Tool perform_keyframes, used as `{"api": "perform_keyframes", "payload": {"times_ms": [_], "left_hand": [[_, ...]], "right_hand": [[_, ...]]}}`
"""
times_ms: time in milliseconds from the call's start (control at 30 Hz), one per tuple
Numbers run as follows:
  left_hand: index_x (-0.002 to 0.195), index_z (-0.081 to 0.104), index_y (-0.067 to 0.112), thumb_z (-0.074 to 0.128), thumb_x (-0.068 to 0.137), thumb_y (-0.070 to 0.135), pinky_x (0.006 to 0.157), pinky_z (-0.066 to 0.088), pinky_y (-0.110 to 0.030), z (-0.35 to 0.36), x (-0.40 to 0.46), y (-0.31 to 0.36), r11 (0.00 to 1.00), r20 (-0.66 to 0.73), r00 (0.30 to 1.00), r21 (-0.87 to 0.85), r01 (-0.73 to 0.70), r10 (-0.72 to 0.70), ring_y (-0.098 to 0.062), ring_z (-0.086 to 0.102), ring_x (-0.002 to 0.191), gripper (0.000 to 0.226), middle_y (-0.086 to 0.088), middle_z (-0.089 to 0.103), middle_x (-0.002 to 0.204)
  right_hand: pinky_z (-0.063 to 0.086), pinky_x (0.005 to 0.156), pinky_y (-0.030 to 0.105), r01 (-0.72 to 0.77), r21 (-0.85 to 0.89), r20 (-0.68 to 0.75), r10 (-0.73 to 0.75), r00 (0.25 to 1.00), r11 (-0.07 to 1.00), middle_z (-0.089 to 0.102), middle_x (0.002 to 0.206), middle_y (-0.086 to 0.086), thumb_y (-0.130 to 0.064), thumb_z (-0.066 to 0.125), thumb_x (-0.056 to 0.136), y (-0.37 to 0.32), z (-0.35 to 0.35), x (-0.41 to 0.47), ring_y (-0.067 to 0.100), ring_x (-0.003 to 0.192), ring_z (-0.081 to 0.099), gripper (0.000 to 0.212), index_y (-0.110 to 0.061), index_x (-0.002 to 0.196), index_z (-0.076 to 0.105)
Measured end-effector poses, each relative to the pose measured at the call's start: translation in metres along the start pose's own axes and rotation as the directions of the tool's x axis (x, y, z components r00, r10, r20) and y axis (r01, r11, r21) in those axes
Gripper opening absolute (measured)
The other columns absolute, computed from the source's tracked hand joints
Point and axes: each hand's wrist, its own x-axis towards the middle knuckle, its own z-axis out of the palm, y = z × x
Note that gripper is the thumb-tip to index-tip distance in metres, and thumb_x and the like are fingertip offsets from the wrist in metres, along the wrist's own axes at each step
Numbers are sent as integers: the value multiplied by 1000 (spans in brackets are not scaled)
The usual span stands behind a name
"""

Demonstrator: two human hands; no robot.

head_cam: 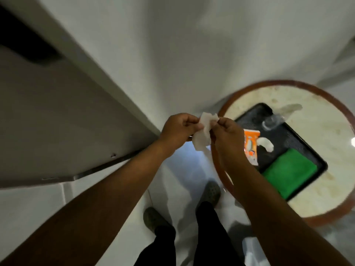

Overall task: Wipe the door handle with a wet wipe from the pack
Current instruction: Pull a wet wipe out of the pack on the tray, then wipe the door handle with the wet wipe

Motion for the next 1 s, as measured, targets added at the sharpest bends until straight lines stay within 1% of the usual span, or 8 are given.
{"api": "perform_keyframes", "payload": {"times_ms": [100, 300, 400, 533, 633, 733, 833, 1000], "left_hand": [[80, 67, 19, 73, 87, 9, 57, 54, -22, -74, -39, 15, 996, -166, 984, -41, -78, 70, -15, 66, 70, 14, -6, 71, 81], [83, 62, 16, 61, 95, 8, 61, 57, -22, -215, -141, 28, 917, -499, 857, -272, -291, 124, -7, 66, 67, 14, -3, 68, 80], [88, 62, 15, 56, 98, 11, 61, 59, -26, -275, -191, 28, 847, -593, 793, -342, -406, 140, -12, 66, 69, 12, 2, 70, 78], [93, 59, 18, 62, 95, 25, 63, 55, -34, -325, -235, 32, 751, -628, 762, -426, -505, 156, -18, 65, 74, 7, -5, 68, 87], [105, 58, 17, 77, 81, 24, 72, 61, -35, -346, -251, 36, 745, -618, 754, -392, -540, 222, -20, 74, 88, 31, -6, 75, 104], [108, 59, 20, 73, 87, 7, 74, 62, -35, -360, -259, 36, 761, -642, 724, -329, -559, 254, -18, 75, 91, 28, -3, 76, 105], [100, 57, 28, 63, 90, 4, 64, 62, -32, -369, -258, 44, 814, -697, 677, -237, -530, 238, -17, 74, 87, 27, 1, 73, 101], [85, 50, 24, 51, 87, -2, 60, 47, -28, -365, -245, 67, 851, -796, 554, -97, -516, 245, -18, 59, 74, 26, -5, 63, 87]], "right_hand": [[51, 44, 19, 74, 2, 140, -73, 988, 997, 71, 71, 2, -10, 58, 90, -35, 55, -27, 9, 61, 68, 16, -5, 99, 71], [52, 72, 34, 156, 147, 298, -194, 935, 977, 68, 92, 11, -16, 57, 91, -91, 171, -106, 24, 84, 63, 17, -19, 83, 71], [52, 70, 38, 194, 158, 365, -240, 899, 968, 68, 88, 7, -25, 55, 84, -114, 231, -147, 28, 84, 62, 18, -25, 74, 70], [58, 79, 43, 297, 203, 400, -356, 845, 933, 72, 100, 8, -32, 56, 90, -136, 298, -200, 28, 93, 68, 15, -25, 91, 70], [61, 67, 32, 346, 189, 470, -394, 790, 919, 74, 95, -1, -32, 64, 87, -148, 326, -228, 14, 81, 72, 18, -26, 104, 68], [58, 59, 21, 485, 156, 438, -500, 747, 860, 72, 94, -8, -24, 65, 88, -157, 334, -240, 4, 77, 70, 17, -32, 103, 65], [54, 57, 13, 627, 111, 355, -620, 700, 771, 67, 99, -10, -25, 60, 91, -165, 335, -241, 3, 81, 68, 22, -28, 113, 62], [49, 58, 7, 691, 57, 254, -680, 688, 720, 56, 100, -28, -21, 50, 97, -178, 327, -224, -9, 89, 60, 30, -50, 104, 56]]}}
